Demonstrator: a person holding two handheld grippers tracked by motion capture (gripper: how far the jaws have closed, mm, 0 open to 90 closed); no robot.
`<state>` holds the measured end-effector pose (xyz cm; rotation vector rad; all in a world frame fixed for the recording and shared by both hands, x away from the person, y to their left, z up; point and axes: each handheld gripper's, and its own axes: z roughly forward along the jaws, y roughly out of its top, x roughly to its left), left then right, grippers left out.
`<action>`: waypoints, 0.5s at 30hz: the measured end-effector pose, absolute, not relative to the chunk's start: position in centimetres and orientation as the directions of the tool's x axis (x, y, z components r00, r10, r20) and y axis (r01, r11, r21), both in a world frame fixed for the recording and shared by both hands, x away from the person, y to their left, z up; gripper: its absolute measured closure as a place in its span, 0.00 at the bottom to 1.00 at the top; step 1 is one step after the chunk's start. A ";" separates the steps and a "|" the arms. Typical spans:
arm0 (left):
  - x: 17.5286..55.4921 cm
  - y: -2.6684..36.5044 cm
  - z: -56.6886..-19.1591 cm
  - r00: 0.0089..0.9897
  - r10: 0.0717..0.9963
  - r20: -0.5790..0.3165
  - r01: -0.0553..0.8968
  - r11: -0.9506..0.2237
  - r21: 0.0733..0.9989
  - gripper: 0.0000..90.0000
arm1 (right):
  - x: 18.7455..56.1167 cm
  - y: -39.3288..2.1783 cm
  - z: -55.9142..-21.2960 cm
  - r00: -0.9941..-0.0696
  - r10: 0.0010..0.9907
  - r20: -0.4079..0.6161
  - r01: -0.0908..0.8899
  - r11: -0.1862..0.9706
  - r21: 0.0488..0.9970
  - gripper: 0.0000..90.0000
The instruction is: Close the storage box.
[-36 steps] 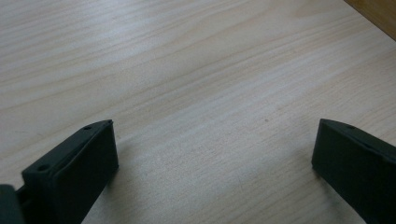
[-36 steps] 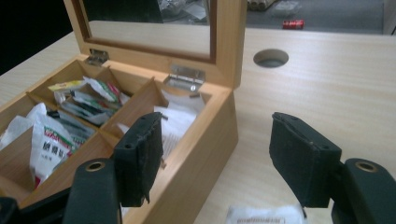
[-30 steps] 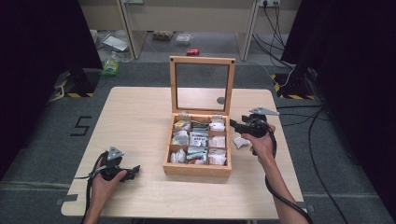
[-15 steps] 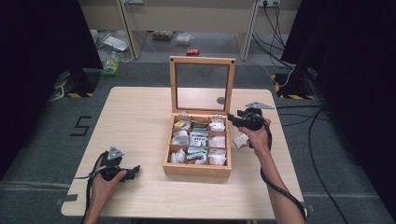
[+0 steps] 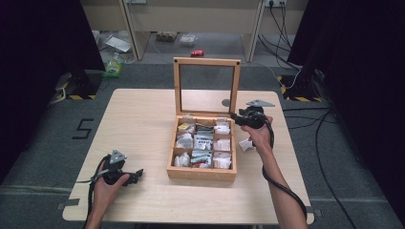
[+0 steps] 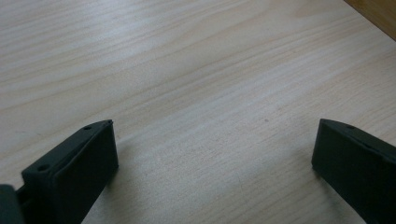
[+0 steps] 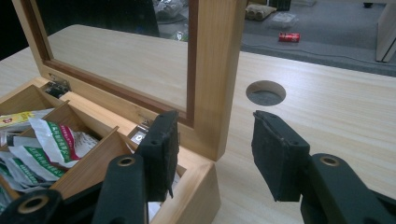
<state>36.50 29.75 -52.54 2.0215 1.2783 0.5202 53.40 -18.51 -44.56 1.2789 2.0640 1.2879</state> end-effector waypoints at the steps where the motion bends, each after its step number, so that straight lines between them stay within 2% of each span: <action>1: 36.5 29.7 -52.5 0.438 0.899 -0.023 0.627 -0.287 0.724 0.00 | 53.5 -18.4 -44.6 -0.505 0.852 0.139 0.497 0.155 0.854 0.58; 15: 36.5 29.7 -52.5 0.438 0.899 -0.023 0.627 -0.287 0.724 0.00 | 55.0 -16.9 -44.3 -0.525 0.838 0.148 0.485 0.151 0.862 0.58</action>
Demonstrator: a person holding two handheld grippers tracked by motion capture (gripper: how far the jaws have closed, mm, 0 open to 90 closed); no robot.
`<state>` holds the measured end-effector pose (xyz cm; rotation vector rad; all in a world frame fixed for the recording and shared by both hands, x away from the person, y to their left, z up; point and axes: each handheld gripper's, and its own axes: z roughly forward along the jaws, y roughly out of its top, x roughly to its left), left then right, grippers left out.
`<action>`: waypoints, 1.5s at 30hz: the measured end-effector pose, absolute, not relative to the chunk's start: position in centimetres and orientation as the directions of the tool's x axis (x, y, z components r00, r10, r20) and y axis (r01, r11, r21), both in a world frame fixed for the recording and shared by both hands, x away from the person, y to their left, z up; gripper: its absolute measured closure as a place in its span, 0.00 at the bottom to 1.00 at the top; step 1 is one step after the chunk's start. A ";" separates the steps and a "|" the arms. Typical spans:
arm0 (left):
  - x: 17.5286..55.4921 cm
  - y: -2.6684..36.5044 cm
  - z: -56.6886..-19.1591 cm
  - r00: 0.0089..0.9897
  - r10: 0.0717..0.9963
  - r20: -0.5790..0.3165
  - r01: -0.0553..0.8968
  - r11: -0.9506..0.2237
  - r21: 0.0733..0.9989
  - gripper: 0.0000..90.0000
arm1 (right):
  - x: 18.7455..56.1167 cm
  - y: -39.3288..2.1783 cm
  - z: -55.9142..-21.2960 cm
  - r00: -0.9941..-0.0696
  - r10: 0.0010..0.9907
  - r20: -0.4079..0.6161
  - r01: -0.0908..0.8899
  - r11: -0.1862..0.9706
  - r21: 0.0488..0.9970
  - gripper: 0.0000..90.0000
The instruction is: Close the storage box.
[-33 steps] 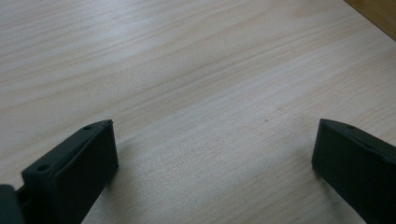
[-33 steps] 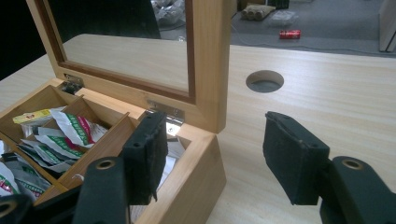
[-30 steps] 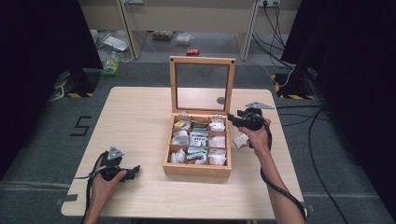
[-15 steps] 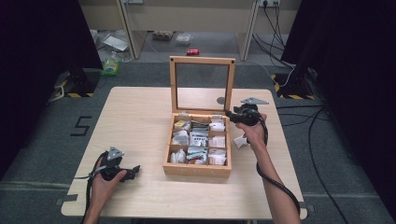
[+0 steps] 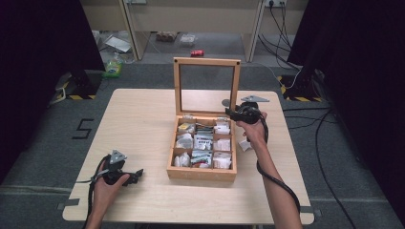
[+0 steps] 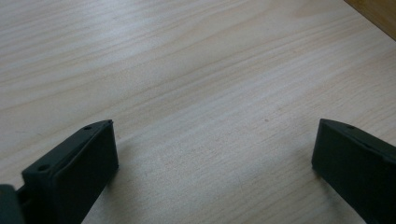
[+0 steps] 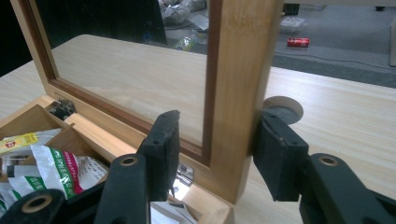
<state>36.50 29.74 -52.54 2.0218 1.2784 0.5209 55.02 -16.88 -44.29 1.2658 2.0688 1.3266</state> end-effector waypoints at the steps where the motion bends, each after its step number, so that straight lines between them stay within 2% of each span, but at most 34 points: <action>1: 36.5 29.7 -52.5 0.437 0.899 -0.023 0.627 -0.287 0.725 0.00 | 55.1 -16.8 -44.2 -0.524 0.839 0.147 0.485 0.153 0.861 0.58; 10: 36.5 29.7 -52.5 0.437 0.899 -0.024 0.627 -0.286 0.725 0.00 | 55.5 -16.7 -44.1 -0.532 0.834 0.148 0.477 0.151 0.866 0.58; 14: 36.5 29.7 -52.5 0.437 0.899 -0.024 0.627 -0.285 0.725 0.00 | 55.4 -16.8 -43.9 -0.524 0.838 0.151 0.484 0.147 0.863 0.62; 28: 36.5 29.7 -52.5 0.437 0.899 -0.024 0.627 -0.285 0.725 0.00 | 54.5 -16.9 -44.1 -0.527 0.843 0.112 0.434 0.153 0.888 0.66; 35: 36.5 29.7 -52.5 0.436 0.899 -0.024 0.627 -0.285 0.725 0.00 | 53.8 -17.4 -43.8 -0.526 0.841 0.125 0.418 0.128 0.899 0.69; 45: 36.5 29.7 -52.5 0.437 0.899 -0.025 0.627 -0.284 0.726 0.00 | 52.9 -17.6 -43.5 -0.551 0.827 0.109 0.394 0.143 0.908 0.66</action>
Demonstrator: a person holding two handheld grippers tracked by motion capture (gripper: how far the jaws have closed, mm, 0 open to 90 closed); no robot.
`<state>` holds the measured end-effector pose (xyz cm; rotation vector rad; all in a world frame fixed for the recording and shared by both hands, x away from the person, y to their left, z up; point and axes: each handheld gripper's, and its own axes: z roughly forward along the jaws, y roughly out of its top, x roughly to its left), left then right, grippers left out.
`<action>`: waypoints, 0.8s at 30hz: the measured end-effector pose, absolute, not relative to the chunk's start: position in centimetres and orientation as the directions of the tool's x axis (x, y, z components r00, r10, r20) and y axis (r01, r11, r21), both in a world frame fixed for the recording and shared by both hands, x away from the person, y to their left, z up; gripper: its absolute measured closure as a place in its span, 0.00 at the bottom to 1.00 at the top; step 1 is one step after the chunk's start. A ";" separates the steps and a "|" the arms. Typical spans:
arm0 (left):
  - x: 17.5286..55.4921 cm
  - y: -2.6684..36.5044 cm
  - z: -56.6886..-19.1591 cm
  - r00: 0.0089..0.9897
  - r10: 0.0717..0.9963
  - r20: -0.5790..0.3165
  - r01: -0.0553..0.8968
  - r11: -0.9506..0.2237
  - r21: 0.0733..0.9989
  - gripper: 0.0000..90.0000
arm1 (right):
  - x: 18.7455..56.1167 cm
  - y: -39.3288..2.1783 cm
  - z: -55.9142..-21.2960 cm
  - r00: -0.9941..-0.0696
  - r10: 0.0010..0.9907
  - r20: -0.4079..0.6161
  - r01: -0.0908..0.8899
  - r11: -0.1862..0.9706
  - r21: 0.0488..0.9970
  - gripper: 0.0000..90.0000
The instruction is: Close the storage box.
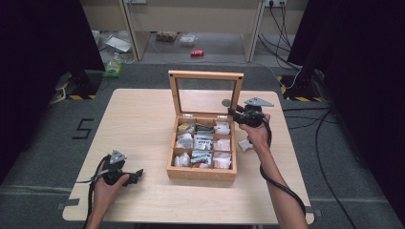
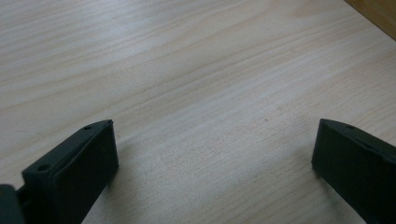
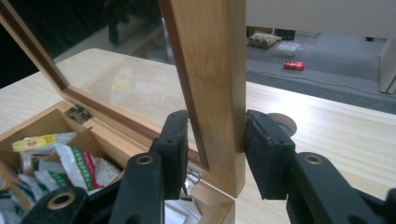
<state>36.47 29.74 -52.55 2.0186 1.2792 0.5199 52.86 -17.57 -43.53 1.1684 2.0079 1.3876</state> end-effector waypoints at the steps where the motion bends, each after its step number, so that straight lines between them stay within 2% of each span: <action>1: 36.5 29.7 -52.5 0.436 0.900 -0.025 0.627 -0.284 0.726 0.00 | 52.6 -17.5 -43.5 -0.556 0.826 0.097 0.390 0.156 0.908 0.64; 11: 36.5 29.7 -52.5 0.436 0.900 -0.025 0.627 -0.284 0.726 0.00 | 51.9 -17.1 -43.3 -0.566 0.822 0.068 0.379 0.186 0.906 0.59; 17: 36.5 29.7 -52.5 0.436 0.899 -0.025 0.627 -0.284 0.726 0.00 | 51.5 -17.0 -43.6 -0.546 0.830 0.111 0.382 0.129 0.915 0.54; 24: 36.5 29.7 -52.5 0.436 0.899 -0.023 0.626 -0.285 0.726 0.00 | 51.1 -16.9 -43.5 -0.544 0.831 0.115 0.380 0.122 0.917 0.50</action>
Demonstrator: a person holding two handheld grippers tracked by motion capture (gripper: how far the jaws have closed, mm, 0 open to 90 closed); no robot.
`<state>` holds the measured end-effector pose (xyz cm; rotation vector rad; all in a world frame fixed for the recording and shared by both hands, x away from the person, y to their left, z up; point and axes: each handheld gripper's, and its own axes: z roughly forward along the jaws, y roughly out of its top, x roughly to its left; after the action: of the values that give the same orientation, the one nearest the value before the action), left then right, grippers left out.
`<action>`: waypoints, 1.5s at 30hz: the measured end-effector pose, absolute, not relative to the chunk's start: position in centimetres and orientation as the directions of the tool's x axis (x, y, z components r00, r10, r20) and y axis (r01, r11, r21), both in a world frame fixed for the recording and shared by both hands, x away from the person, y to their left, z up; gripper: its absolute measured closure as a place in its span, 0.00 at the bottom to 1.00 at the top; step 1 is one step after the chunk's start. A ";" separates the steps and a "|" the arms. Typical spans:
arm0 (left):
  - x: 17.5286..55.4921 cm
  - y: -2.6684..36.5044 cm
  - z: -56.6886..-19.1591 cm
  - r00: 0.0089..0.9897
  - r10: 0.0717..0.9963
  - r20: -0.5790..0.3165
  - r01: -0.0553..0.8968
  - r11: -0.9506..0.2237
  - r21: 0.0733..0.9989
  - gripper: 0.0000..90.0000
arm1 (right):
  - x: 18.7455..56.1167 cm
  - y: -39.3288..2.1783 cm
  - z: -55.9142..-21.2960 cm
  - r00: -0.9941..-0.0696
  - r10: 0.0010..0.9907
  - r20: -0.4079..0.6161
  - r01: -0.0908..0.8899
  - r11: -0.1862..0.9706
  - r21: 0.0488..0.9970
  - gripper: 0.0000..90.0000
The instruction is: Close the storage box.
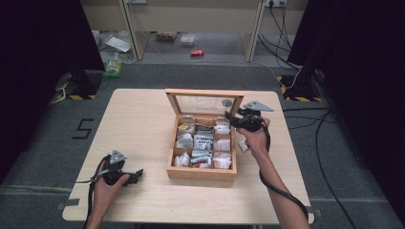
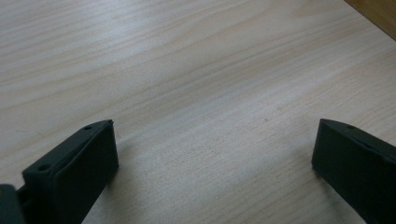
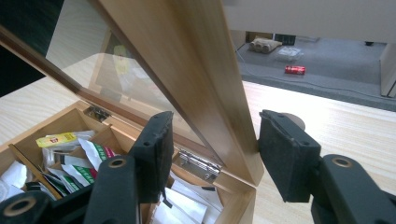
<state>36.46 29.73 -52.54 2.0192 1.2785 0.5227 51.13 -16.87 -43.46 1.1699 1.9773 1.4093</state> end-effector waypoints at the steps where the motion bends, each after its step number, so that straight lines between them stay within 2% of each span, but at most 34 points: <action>1: 36.5 29.7 -52.5 0.436 0.900 -0.023 0.626 -0.285 0.726 0.00 | 51.1 -16.8 -43.4 -0.543 0.831 0.120 0.383 0.118 0.916 0.49; 3: 36.4 29.7 -52.5 0.436 0.900 -0.023 0.626 -0.285 0.726 0.00 | 51.0 -16.8 -43.2 -0.538 0.834 0.122 0.388 0.117 0.914 0.49; 5: 36.4 29.7 -52.5 0.436 0.900 -0.022 0.626 -0.285 0.726 0.00 | 50.7 -17.0 -43.2 -0.506 0.838 0.206 0.440 0.045 0.897 0.50; 7: 36.4 29.7 -52.5 0.435 0.900 -0.022 0.626 -0.285 0.726 0.00 | 50.6 -17.5 -43.3 -0.505 0.829 0.242 0.453 0.015 0.892 0.53; 12: 36.4 29.7 -52.5 0.435 0.900 -0.022 0.626 -0.285 0.726 0.00 | 50.1 -17.7 -43.5 -0.523 0.820 0.232 0.445 0.030 0.895 0.54; 21: 36.4 29.7 -52.5 0.436 0.899 -0.021 0.626 -0.287 0.725 0.00 | 49.0 -17.6 -43.5 -0.551 0.821 0.147 0.416 0.118 0.901 0.54; 32: 36.4 29.7 -52.5 0.436 0.899 -0.021 0.626 -0.287 0.725 0.00 | 48.0 -17.8 -43.2 -0.565 0.810 0.157 0.405 0.107 0.908 0.54; 45: 36.3 29.7 -52.5 0.434 0.901 -0.020 0.626 -0.286 0.726 0.00 | 45.7 -18.2 -41.2 -0.591 0.792 0.156 0.355 0.081 0.931 0.54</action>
<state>36.33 29.71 -52.54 2.0200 1.2805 0.5270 45.71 -18.22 -41.23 1.1327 1.9761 1.5180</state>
